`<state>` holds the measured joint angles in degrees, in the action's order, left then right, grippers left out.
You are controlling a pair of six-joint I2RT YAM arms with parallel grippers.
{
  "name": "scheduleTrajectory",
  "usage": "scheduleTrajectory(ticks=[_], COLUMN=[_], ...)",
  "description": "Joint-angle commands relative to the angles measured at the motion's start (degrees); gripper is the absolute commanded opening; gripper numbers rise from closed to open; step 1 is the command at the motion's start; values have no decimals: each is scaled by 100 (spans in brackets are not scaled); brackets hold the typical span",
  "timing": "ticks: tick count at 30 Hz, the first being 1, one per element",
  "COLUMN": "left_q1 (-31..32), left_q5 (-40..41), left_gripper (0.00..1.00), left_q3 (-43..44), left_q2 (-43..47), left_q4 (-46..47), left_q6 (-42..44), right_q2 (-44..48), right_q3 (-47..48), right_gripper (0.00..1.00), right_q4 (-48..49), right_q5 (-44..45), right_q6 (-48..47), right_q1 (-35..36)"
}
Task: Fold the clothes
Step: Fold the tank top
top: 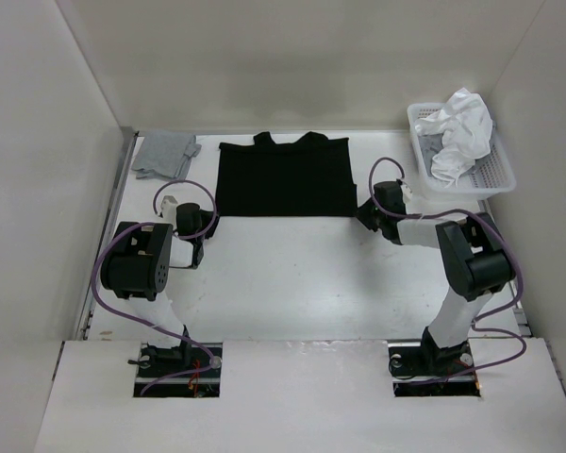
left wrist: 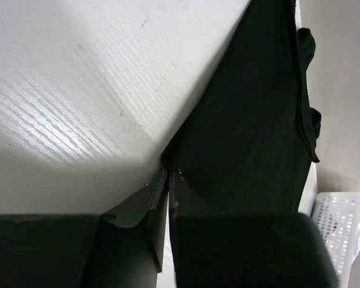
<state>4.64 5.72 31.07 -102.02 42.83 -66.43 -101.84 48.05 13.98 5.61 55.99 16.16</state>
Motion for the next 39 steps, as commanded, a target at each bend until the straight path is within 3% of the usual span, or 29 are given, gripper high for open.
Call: scheduleTrajectory(ticks=[1, 6, 11, 15, 19, 22, 26, 33, 36, 39], left_q1=[23, 23, 49, 76, 93, 128, 172, 252, 173, 32], left_q5=[52, 35, -62, -202, -159, -80, 35, -26, 0, 44], left_gripper=[1, 1, 0, 0, 0, 0, 0, 0, 0, 0], left_q3=[-31, -13, -145, -321, -93, 406, 1154, 1244, 902, 533], left_q2=[103, 103, 690, 2269, 4457, 5872, 6878, 6942, 6600, 5872], left_q4=[305, 323, 384, -115, -1423, -2494, -3525, -4010, -3967, -3660], left_q6=[-54, -63, -89, -124, 147, 481, 860, 852, 843, 808], right_q2=[-178, -284, 566, 2401, 4369, 5531, 6430, 6336, 5967, 5257], right_q3=[186, 336, -128, -568, -490, -122, 809, 1453, 1146, 689], right_gripper=[26, 2, 0, 0, 0, 0, 0, 2, 2, 3], right_q4=[26, 26, 395, 37, -1130, -1975, -3083, -3569, -3324, -2631], right_q5=[222, 169, 581, 871, 1310, 1653, 2137, 2191, 1709, 674], right_q6=[193, 167, -254, -1053, -1686, -2012, -2320, -2426, -2356, -2145], right_q1=[31, 31, 198, 391, 689, 1041, 1743, 2501, 2090, 1221])
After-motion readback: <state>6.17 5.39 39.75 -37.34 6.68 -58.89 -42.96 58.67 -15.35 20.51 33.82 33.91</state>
